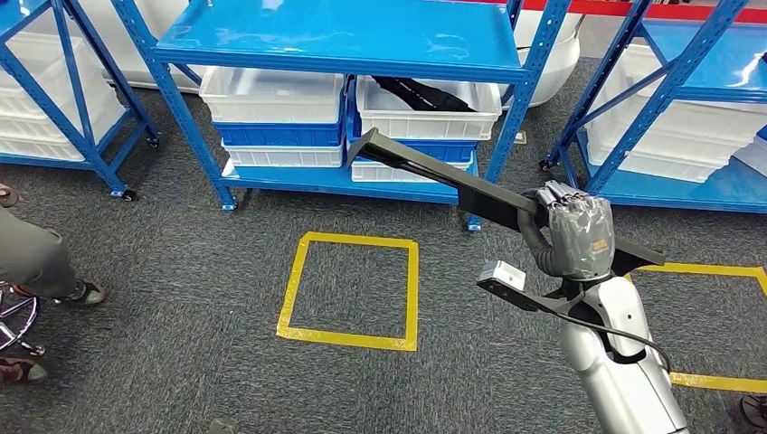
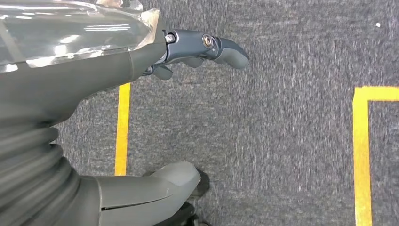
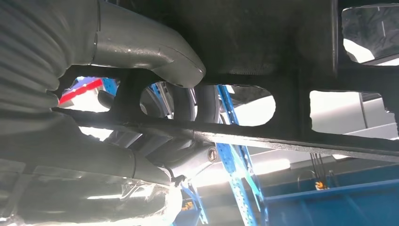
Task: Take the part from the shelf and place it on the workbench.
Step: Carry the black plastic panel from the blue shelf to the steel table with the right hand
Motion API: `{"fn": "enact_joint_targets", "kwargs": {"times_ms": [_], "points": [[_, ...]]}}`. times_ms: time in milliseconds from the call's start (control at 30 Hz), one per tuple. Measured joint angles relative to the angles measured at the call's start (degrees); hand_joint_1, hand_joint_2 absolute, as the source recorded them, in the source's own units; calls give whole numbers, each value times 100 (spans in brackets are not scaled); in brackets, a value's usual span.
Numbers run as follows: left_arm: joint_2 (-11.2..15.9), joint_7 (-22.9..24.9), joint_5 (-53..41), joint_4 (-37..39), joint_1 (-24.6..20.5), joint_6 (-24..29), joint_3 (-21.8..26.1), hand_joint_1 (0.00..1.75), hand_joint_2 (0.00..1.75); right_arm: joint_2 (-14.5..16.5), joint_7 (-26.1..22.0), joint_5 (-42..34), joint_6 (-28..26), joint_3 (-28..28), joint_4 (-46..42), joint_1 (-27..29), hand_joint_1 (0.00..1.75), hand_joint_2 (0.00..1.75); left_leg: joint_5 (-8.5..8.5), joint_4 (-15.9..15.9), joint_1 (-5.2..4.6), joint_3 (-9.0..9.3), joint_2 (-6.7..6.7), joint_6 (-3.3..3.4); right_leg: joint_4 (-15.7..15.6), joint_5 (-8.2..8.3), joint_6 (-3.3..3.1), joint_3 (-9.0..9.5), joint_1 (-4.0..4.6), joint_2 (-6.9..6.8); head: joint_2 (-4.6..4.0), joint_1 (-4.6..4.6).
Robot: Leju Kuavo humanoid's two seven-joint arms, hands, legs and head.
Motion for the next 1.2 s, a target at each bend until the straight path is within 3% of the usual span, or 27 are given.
{"fn": "enact_joint_targets", "kwargs": {"times_ms": [67,100,133,167,233,300,400,467,533,567,600,633,733,800,867,933,967,1033,1100,1133,1200], "points": [[-3,-1,0,0,4,-10,7,0,175,-7,9,-3,0,8,1,6,168,175,47,5,-17,-76,3,17,679,-276,5,-260,-1,0,-1,5],[-4,-1,0,0,5,-15,9,0,175,-8,9,-3,0,11,2,10,168,175,70,11,-22,-108,3,13,757,-295,38,-252,-2,0,-1,5],[-5,-1,0,0,6,-19,10,0,175,-9,10,-3,0,14,2,9,168,175,87,23,-26,-137,1,5,592,-225,85,-119,-3,-1,-1,5],[-5,-1,0,0,6,-22,11,0,175,-9,11,-3,0,16,2,1,168,175,97,46,-28,-163,-1,-5,225,-96,133,115,-9,-3,0,8],[-4,-1,-1,0,3,-24,12,0,175,-9,21,-1,0,23,2,-38,168,175,99,130,-47,-234,-3,-38,-555,100,160,557,-7,1,0,21],[-2,-3,-3,0,0,-24,13,0,175,-8,39,3,-3,34,2,-71,168,175,116,195,-78,-301,-5,-90,-844,160,95,691,22,18,0,30],[8,-4,-7,0,7,-24,13,0,175,-7,54,10,-7,61,2,-74,168,175,99,263,-73,-365,-19,-165,-827,233,-20,662,-17,21,-1,28],[16,-5,-8,0,6,-25,13,0,175,-3,54,13,-7,80,2,-84,168,175,-192,642,-41,-522,-29,-235,-834,278,-93,639,-59,12,-1,9],[16,-6,-9,0,8,-26,13,0,175,3,55,15,-7,93,3,-87,168,175,-627,1420,-2,-824,-31,-306,-831,311,-139,590,-43,6,0,-11],[16,-6,-9,0,10,-28,13,0,175,7,55,16,-7,100,4,-86,168,175,-760,1744,14,-942,-30,-325,-829,327,-152,566,-35,4,-1,-13],[16,-6,-9,0,11,-29,13,0,175,9,56,16,-7,108,4,-85,168,175,-789,1883,24,-969,-30,-332,-828,341,-156,546,-30,4,-1,-13],[16,-6,-9,0,11,-30,13,0,175,13,56,17,-7,115,4,-84,168,175,-703,1768,29,-870,-30,-325,-828,352,-152,536,-25,5,-1,-13],[24,-6,-10,-1,-1,-30,13,0,175,16,57,18,-14,125,4,-91,168,175,-262,609,12,-178,-43,-223,-828,379,-118,527,-7,11,0,-9],[32,-7,-14,-2,-8,-29,13,0,175,20,62,22,-20,133,10,-100,168,175,-191,228,-30,14,-49,-162,-829,410,-68,498,2,9,0,-9],[34,-8,-15,-2,-6,-27,14,0,175,27,67,27,-26,147,18,-103,168,175,-152,176,-52,3,-40,-115,-851,448,1,469,12,6,0,-11],[33,-8,-15,-2,-9,-24,17,0,175,27,72,26,-35,154,28,-107,168,175,-50,57,-33,12,-17,-45,-750,372,36,386,26,2,0,-1],[31,-8,-15,-2,-12,-22,19,0,175,25,73,23,-44,154,37,-112,168,175,3,-3,-19,9,-5,-12,-549,248,29,284,33,1,-1,6],[24,-8,-15,-2,-8,-23,24,0,175,25,74,17,-62,156,65,-109,168,175,64,-31,-14,-38,5,23,162,-104,0,-28,20,0,-1,16],[18,-8,-15,-2,4,-24,31,0,175,26,75,14,-75,162,104,-88,168,175,109,-19,-14,-102,7,14,699,-290,45,-233,6,0,-1,18],[15,-8,-15,-2,8,-24,33,0,175,26,75,14,-81,165,123,-82,168,175,130,-6,-12,-132,7,3,654,-254,97,-177,-6,0,-1,18],[12,-9,-15,-2,10,-24,35,0,175,27,75,13,-99,168,144,-84,168,175,152,55,-3,-192,3,-27,-84,6,213,251,-47,-8,-1,21]]}}
